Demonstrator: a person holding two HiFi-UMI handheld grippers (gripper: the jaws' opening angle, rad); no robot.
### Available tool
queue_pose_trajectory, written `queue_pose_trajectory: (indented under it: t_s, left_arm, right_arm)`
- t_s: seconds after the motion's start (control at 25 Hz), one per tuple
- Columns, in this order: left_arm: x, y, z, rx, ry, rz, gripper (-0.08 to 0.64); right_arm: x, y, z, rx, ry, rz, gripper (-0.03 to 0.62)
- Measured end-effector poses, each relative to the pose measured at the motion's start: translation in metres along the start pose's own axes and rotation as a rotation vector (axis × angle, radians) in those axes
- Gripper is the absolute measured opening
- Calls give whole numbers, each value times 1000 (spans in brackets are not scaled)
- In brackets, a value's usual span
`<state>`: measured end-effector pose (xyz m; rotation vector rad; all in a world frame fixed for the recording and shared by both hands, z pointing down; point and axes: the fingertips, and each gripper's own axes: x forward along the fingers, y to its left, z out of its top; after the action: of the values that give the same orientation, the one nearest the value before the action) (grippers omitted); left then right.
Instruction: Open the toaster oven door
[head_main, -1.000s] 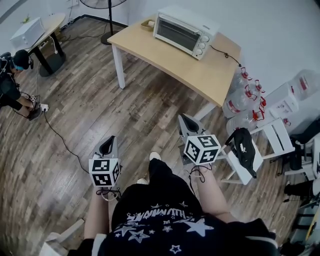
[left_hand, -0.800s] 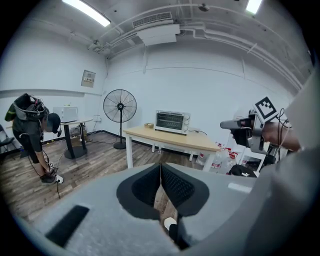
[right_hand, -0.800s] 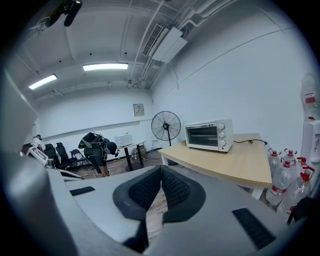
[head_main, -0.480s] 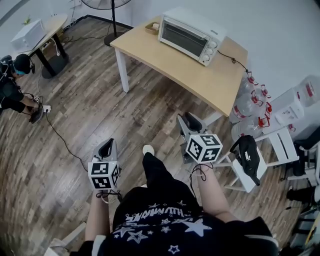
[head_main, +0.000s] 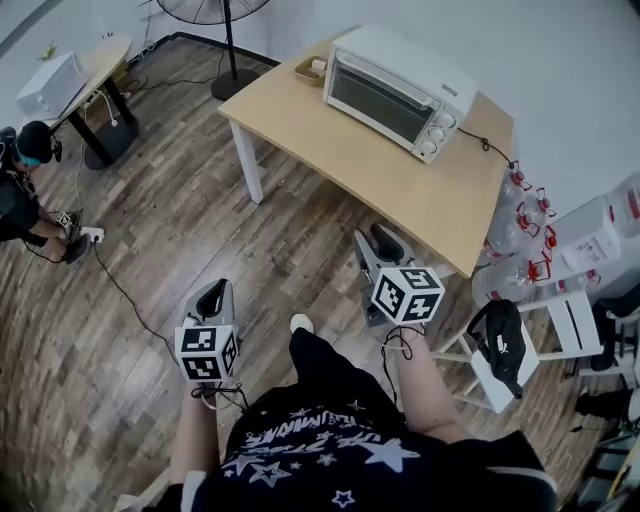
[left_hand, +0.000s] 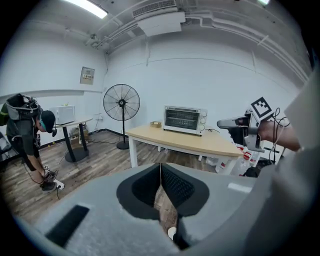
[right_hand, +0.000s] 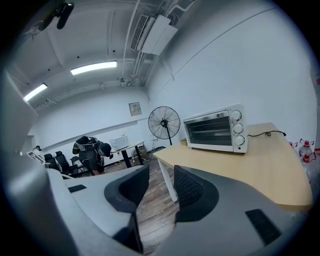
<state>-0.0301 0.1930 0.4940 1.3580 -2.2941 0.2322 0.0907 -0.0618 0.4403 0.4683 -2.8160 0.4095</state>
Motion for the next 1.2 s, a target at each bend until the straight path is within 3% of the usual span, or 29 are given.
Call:
queue_pose_trajectory:
  t_s: [0.68, 1.2]
  left_arm:
    - [164, 11, 117, 50, -55, -35, 21]
    - [228, 13, 144, 105, -20, -109, 21]
  right_arm:
    - [126, -114, 87, 31, -54, -52, 160]
    - [149, -150, 98, 158, -82, -102, 159]
